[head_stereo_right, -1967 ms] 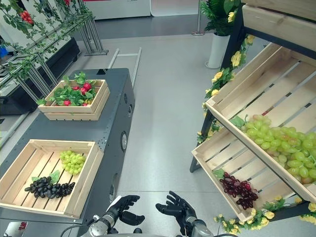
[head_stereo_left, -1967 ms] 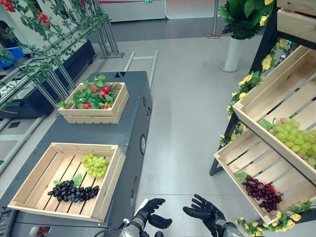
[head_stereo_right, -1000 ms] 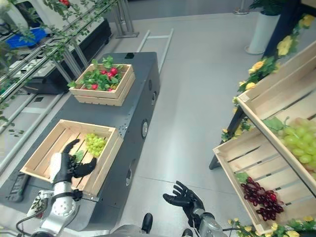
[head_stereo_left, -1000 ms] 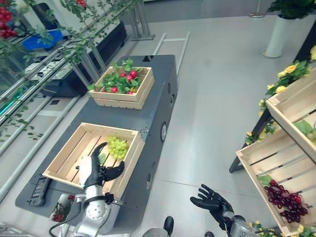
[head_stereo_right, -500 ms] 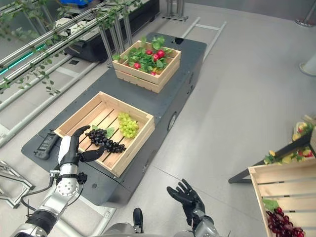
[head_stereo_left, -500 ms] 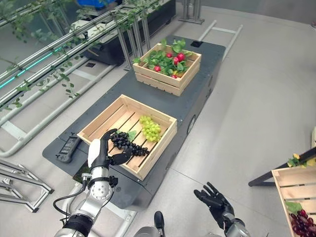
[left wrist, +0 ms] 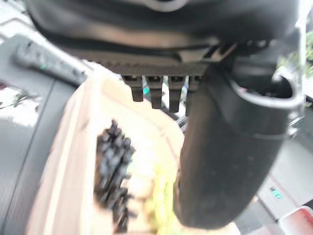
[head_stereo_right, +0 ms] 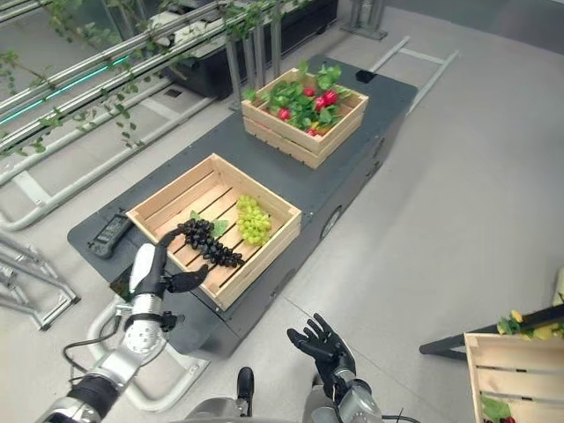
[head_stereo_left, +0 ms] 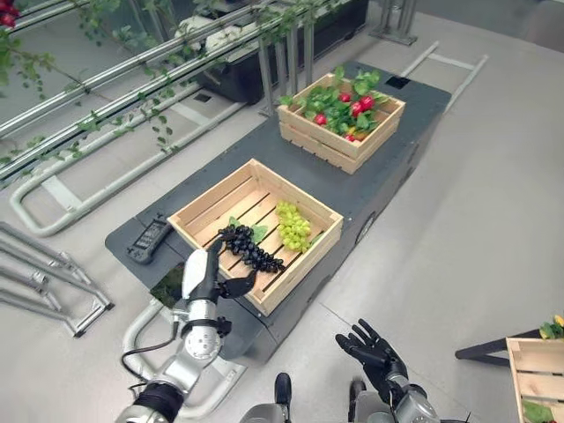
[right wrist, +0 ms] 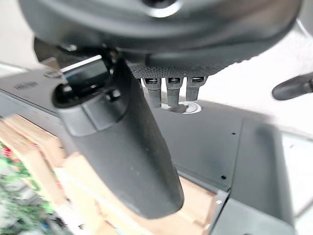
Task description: Pick up the fruits from the basket on one side to the basket on the other side
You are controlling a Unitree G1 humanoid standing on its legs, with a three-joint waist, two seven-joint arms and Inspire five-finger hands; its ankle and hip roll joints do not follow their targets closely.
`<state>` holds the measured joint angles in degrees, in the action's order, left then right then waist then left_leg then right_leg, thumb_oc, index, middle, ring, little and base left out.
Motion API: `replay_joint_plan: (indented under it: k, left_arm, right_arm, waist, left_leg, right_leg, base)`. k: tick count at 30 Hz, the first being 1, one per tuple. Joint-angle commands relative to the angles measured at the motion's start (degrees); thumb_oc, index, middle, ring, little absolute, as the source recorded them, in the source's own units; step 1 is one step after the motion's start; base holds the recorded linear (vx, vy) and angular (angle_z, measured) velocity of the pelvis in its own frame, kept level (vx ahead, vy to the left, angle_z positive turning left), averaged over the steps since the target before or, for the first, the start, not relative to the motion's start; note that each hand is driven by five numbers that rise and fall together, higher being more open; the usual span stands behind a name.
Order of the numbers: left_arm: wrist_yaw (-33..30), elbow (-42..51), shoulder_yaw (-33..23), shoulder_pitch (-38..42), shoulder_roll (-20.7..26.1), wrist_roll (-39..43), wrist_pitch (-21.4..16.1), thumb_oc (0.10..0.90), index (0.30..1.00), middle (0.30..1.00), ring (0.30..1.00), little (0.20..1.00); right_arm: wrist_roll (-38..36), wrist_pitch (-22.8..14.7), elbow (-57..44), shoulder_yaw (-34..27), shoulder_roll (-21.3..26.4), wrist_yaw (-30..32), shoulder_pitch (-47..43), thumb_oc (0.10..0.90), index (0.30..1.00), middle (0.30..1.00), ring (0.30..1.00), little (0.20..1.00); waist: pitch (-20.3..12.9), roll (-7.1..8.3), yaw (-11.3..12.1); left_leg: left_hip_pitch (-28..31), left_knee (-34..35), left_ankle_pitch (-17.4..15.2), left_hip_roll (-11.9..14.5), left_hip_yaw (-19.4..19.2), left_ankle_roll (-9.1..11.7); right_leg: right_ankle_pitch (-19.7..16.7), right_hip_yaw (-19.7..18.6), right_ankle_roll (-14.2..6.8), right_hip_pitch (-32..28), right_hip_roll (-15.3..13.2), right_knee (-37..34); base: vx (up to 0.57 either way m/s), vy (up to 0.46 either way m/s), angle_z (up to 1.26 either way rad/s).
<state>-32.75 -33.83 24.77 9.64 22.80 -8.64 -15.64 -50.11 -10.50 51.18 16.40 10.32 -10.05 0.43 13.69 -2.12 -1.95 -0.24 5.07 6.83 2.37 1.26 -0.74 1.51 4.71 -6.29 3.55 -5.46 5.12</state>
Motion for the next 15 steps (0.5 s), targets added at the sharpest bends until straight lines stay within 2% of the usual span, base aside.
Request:
replay_joint_plan:
  k: [1, 5, 8, 9, 10, 13, 15]
  left_arm:
    - [-5.0, 4.4, -3.0, 5.2, 1.9, -5.6, -3.6, 0.800, 0.900, 0.900, 0.900, 0.900]
    - [-6.5, 7.0, -2.1, 5.9, 5.0, -10.8, -2.2, 0.800, 0.900, 0.900, 0.900, 0.900]
    - [-9.3, 8.3, -1.1, 9.4, 11.2, -15.8, -1.2, 0.800, 0.900, 0.900, 0.900, 0.900]
    - [-9.6, 8.4, -0.9, 10.0, 12.1, -15.6, -1.2, 0.800, 0.900, 0.900, 0.900, 0.900]
    - [-10.1, 8.4, -0.4, 12.3, 15.5, -16.3, 0.0, 0.800, 0.900, 0.900, 0.900, 0.900]
    - [-10.8, 6.6, 0.0, 16.1, 20.0, -15.4, -0.8, 0.800, 0.900, 0.900, 0.900, 0.900]
    - [-11.2, 4.7, 1.1, 18.6, 21.8, -17.2, 0.2, 0.800, 0.900, 0.900, 0.900, 0.900]
  right_arm:
    - [-1.2, -2.1, -6.0, -0.3, 0.4, -1.3, -3.2, 0.800, 0.900, 0.900, 0.900, 0.900]
    - [0.5, -2.4, -8.5, -0.7, 3.3, -1.1, -3.6, 0.800, 0.900, 0.900, 0.900, 0.900]
    - [3.7, -6.9, -16.0, 0.7, 7.6, 0.4, -5.4, 0.800, 0.900, 0.900, 0.900, 0.900]
    - [4.1, -7.3, -16.9, 0.9, 8.2, 0.7, -5.7, 0.800, 0.900, 0.900, 0.900, 0.900]
    - [4.6, -8.8, -20.0, 1.5, 10.0, 1.4, -6.5, 0.800, 0.900, 0.900, 0.900, 0.900]
    - [5.2, -9.5, -23.5, 1.7, 12.5, 2.8, -7.9, 0.800, 0.900, 0.900, 0.900, 0.900]
    - [5.5, -9.2, -23.8, 1.5, 13.7, 2.8, -8.8, 0.800, 0.900, 0.900, 0.900, 0.900]
  waist:
    - [0.1, 2.02, 1.4]
    - [1.6, 2.44, 1.8]
    - [5.9, 2.32, 1.3]
    - [6.3, 2.31, 1.2]
    - [7.8, 2.34, 0.8]
    - [9.6, 2.50, 0.2]
    - [10.6, 2.41, -0.2]
  left_leg:
    - [2.9, -4.0, -4.6, -0.9, -3.2, 1.1]
    - [-0.7, -10.2, -5.5, -0.3, -3.2, 2.1]
    - [-6.0, -15.9, -6.4, -0.2, -3.7, 2.4]
    - [-6.8, -16.5, -6.4, -0.2, -3.8, 2.5]
    - [-9.4, -18.8, -6.5, -0.4, -3.9, 2.6]
    - [-12.9, -23.0, -7.4, -0.8, -3.6, 3.0]
    - [-14.8, -25.2, -8.0, -1.3, -3.1, 2.9]
  right_leg:
    - [-3.2, 2.3, 2.3, -3.1, -0.2, 0.1]
    - [-1.2, 3.9, 3.3, -2.9, -0.6, 2.2]
    - [0.8, 5.0, 4.1, 2.8, -1.3, 8.8]
    - [1.0, 5.0, 4.2, 3.7, -1.3, 9.6]
    - [1.6, 5.1, 4.5, 6.5, -1.4, 12.4]
    - [2.5, 4.9, 5.0, 9.7, -1.7, 15.8]
    - [3.2, 4.5, 5.3, 11.6, -1.9, 18.2]
  base:
    - [0.14, -0.097, 0.23]
    - [0.06, -0.026, 0.17]
    - [-0.15, 0.053, 0.10]
    - [-0.24, 0.075, 0.04]
    - [-0.16, 0.075, 0.00]
    - [-0.11, 0.102, 0.05]
    - [-0.04, 0.143, 0.10]
